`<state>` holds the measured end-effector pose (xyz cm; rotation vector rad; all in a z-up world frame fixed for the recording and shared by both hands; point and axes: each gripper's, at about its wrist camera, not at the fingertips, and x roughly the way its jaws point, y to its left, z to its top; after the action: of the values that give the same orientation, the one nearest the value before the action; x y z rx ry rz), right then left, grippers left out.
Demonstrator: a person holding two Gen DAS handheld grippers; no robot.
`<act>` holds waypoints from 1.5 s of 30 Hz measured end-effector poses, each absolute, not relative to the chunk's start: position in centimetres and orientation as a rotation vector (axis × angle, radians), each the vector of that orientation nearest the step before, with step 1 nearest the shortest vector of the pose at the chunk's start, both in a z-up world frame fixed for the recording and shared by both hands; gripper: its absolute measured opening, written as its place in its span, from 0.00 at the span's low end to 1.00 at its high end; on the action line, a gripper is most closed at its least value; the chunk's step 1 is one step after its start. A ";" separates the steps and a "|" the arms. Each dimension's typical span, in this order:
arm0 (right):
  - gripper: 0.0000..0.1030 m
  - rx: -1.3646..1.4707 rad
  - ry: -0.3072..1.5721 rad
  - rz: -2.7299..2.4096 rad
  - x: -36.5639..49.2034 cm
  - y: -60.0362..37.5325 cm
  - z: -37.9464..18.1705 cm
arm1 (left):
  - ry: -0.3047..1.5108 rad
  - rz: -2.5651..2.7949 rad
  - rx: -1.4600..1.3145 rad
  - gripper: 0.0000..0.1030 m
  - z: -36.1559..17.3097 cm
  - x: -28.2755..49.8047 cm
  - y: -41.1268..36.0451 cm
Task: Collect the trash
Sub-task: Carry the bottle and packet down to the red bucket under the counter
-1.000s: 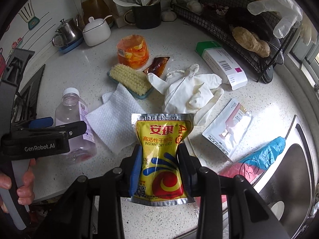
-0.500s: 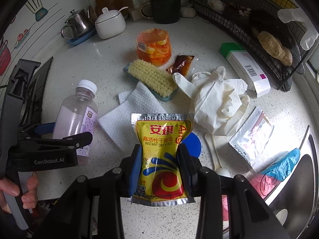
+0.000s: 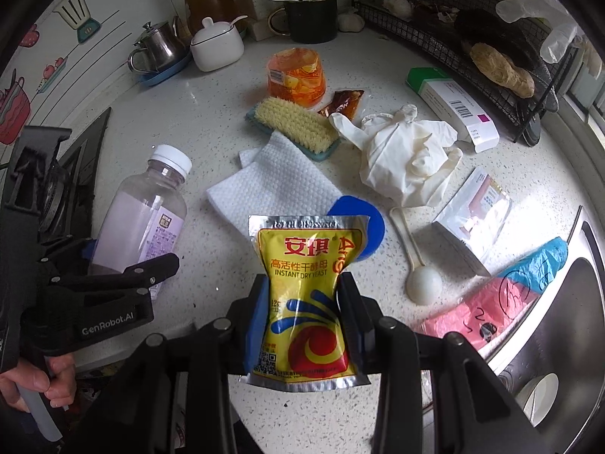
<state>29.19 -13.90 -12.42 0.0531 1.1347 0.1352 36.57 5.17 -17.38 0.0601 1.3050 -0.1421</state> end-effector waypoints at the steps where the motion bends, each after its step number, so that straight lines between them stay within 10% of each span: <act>1: 0.33 0.059 1.131 0.140 28.4 -14.0 -12.3 | 1.300 -0.142 0.064 0.63 -17.0 35.7 5.2; 25: 0.33 0.076 1.059 0.232 8.2 -9.8 -14.0 | 1.250 -0.098 0.059 0.63 -14.8 11.6 8.1; 45: 0.33 0.079 1.162 0.208 8.1 -5.8 -37.4 | 1.404 -0.178 0.113 0.63 -40.1 13.1 10.5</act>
<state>8.09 -5.82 -37.43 0.0791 1.1622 0.2078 13.09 10.51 -40.06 0.1126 1.4038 -0.1778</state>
